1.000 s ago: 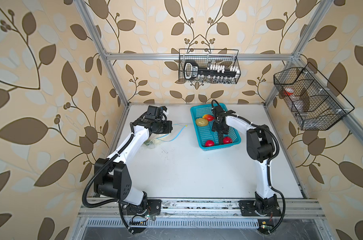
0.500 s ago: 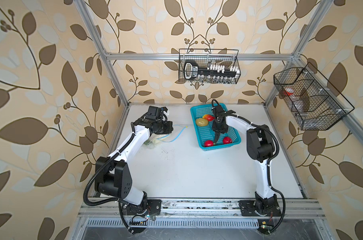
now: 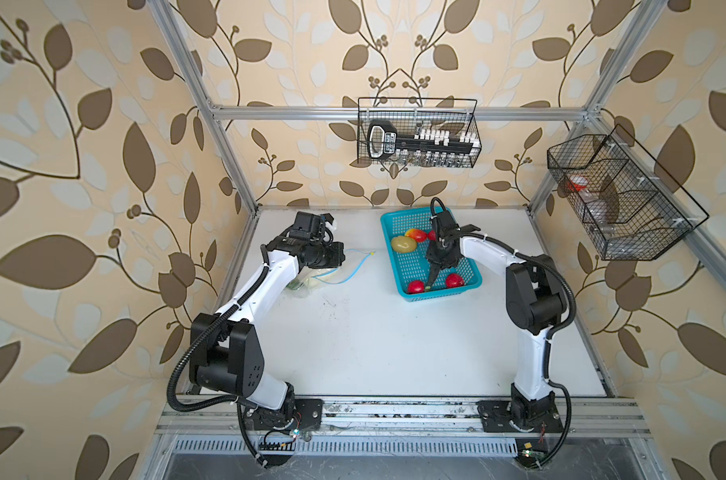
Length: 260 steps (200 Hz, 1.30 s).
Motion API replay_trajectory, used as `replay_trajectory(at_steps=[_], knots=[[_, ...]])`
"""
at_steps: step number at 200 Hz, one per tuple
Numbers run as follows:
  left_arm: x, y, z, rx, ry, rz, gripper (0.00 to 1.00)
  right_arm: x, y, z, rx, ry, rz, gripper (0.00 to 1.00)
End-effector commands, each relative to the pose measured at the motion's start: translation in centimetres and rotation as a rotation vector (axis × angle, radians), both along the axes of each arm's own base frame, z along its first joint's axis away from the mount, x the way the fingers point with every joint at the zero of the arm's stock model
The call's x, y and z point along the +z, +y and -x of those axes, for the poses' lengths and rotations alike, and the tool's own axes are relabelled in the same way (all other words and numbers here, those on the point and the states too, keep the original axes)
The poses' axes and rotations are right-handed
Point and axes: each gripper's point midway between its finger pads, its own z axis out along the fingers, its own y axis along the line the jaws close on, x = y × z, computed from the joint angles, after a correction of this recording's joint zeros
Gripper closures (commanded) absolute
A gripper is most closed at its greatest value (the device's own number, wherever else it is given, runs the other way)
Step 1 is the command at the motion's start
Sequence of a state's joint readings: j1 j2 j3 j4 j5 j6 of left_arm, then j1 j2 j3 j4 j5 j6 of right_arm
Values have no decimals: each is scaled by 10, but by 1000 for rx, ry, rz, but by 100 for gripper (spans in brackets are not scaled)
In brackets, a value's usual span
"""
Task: Place the food in the zip-top bag and seal the zipper
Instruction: 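Close the right gripper on the eggplant and lift it up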
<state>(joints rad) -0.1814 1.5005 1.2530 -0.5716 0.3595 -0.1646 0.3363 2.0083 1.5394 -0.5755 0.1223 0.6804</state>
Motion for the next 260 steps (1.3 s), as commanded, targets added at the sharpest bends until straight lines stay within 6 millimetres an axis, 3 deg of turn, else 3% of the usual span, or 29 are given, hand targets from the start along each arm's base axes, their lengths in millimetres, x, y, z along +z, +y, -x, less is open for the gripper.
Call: replay_trajectory(at_steps=[1, 73, 139, 213, 260], knots=[[3, 4, -2, 17, -17, 16, 100, 32, 4, -5, -22, -137, -70, 73], [7, 17, -4, 56, -32, 25, 100, 62, 14, 11, -25, -253, -142, 74], [9, 22, -7, 22, -43, -38, 100, 109, 18, 36, -5, -438, -171, 79], [12, 34, -16, 21, 2, -138, 100, 154, 20, 46, 65, -561, -136, 100], [20, 36, -18, 49, -8, -136, 100, 165, 13, 55, 45, -581, -136, 100]])
